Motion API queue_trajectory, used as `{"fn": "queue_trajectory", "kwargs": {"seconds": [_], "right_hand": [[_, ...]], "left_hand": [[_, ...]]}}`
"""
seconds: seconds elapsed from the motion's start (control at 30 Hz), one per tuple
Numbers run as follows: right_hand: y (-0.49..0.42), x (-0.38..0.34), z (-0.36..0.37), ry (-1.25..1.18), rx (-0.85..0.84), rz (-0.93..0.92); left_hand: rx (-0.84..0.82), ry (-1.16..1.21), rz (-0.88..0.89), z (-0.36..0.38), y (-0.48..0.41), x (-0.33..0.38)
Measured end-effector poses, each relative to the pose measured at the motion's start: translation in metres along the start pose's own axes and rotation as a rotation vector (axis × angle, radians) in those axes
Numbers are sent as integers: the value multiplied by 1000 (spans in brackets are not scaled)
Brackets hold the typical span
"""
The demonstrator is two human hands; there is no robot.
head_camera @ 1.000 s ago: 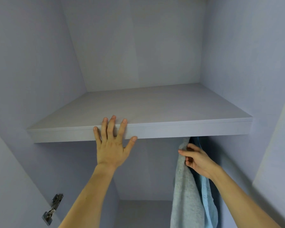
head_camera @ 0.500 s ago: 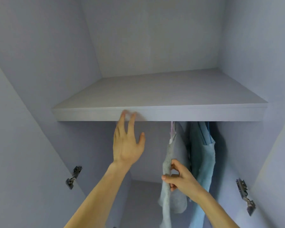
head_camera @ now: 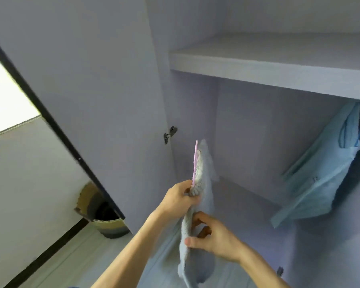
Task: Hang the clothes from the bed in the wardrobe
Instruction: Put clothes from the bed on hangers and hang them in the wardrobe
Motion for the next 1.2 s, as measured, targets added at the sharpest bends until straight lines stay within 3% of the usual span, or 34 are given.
{"fn": "queue_trajectory", "kwargs": {"seconds": [0.07,0.17,0.27,0.37,0.57,0.67,0.77,0.87,1.0,1.2], "right_hand": [[3,-5,22,48,-18,-41],[3,-16,37,93,89,-104],[2,-35,82,212,62,-226],[3,-54,161,441,-128,-381],[27,-85,321,755,-457,-771],[39,-79,389,913,-668,-864],[68,-93,442,863,-868,-993],[104,-123,479,692,-959,-1111],[144,-147,508,575,-1018,-1228],[200,-164,545,471,-1201,-1261]], "left_hand": [[72,3,-76,-23,54,-45],[168,115,-205,-46,147,-110],[394,233,-334,-59,241,-158],[606,306,-443,-58,328,-182],[795,343,-573,-32,468,-197],[968,545,-614,-17,532,-200],[1170,698,-637,3,585,-200],[1358,741,-706,24,625,-200],[1557,704,-844,52,668,-187],[1852,622,-841,77,715,-155]]}}
Point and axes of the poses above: each hand's wrist, its own y-axis away from the middle knuckle, its own z-axis out of the palm, x = y × z, the point moved 9 cm from there along -y, towards the middle knuckle, and after that the axes turned 2 degrees about -z, right-handed, at the moved point
